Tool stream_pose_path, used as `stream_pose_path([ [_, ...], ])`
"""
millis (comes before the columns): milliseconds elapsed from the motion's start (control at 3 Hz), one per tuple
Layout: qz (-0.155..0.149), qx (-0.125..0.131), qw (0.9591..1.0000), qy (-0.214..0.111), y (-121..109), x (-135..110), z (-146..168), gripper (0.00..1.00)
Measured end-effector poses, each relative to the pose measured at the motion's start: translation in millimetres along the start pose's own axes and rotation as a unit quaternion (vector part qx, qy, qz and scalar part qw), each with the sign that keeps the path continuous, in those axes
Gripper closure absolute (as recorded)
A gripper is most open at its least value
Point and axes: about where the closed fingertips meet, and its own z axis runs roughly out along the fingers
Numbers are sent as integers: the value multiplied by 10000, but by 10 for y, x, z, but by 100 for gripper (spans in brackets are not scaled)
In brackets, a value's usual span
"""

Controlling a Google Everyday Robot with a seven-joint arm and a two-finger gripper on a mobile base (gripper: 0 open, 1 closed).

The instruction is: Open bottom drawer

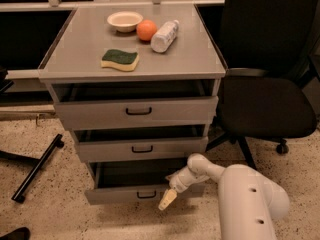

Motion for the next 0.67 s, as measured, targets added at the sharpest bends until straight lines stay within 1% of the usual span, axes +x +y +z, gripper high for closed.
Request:
stream_pose_path([
  [333,124,-184,9997,-39,11,95,99,0],
  [667,124,-184,9997,-40,25,69,65,0],
])
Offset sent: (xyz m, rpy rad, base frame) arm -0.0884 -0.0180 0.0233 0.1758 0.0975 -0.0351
